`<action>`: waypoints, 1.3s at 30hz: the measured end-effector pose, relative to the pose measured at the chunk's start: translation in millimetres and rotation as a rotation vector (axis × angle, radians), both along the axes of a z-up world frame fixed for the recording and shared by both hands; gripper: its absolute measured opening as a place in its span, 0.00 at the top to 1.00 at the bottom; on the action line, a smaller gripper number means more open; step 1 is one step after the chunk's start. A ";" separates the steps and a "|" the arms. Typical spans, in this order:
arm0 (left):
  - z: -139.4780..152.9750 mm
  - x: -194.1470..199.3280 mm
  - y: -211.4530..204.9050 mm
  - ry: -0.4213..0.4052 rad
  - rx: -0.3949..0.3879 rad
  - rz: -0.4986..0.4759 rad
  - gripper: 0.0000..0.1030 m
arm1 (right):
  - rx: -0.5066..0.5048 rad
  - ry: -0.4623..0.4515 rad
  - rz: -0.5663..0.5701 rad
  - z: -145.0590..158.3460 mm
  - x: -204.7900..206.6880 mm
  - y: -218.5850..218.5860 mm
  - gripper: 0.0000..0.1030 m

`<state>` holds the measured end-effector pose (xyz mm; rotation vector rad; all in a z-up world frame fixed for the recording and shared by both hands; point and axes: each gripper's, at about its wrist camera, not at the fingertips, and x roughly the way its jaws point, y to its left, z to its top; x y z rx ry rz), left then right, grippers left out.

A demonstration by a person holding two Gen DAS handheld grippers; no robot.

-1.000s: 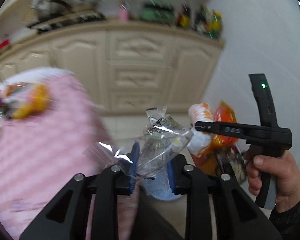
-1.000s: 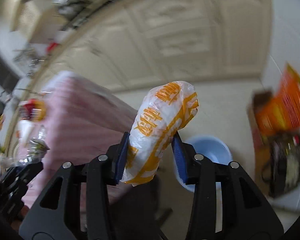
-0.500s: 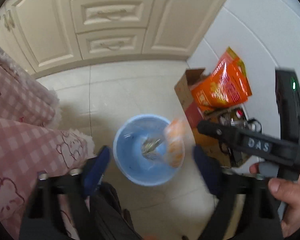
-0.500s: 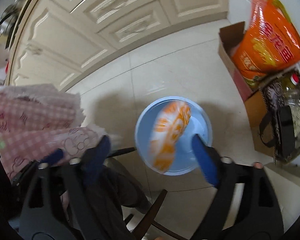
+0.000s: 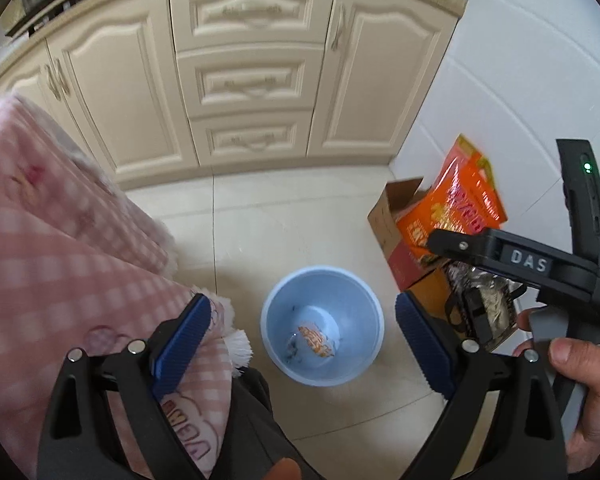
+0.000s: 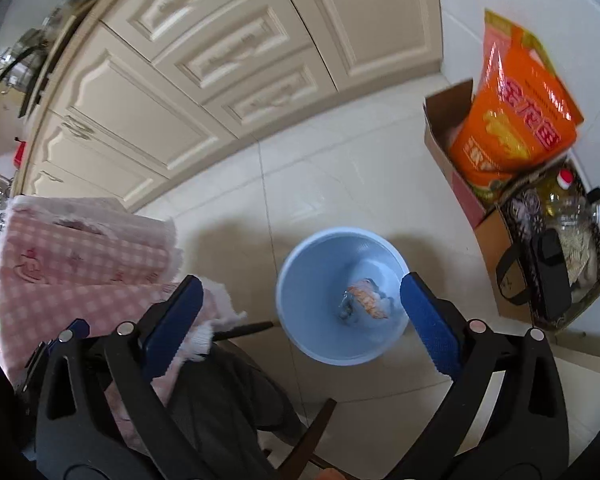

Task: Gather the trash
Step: 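Move both tools back above the table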

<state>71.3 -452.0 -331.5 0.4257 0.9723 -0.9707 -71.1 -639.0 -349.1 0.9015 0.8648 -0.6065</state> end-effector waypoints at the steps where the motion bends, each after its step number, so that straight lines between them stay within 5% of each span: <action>1: 8.9 -1.9 2.7 -0.010 -0.014 -0.002 0.11 | -0.012 -0.012 -0.001 8.8 0.6 2.7 0.06; 8: 88.9 -13.2 41.7 -0.130 -0.157 0.029 0.11 | -0.150 -0.129 0.050 97.0 13.7 38.2 0.06; 20: 196.0 9.7 150.8 -0.285 -0.298 0.247 0.11 | -0.325 -0.348 0.279 223.4 71.2 144.5 0.06; 31: 266.4 29.6 272.5 -0.464 -0.361 0.502 0.07 | -0.460 -0.501 0.455 294.2 106.6 247.7 0.06; 39: 294.1 27.9 341.8 -0.562 -0.374 0.645 0.05 | -0.556 -0.597 0.570 316.9 120.4 311.2 0.06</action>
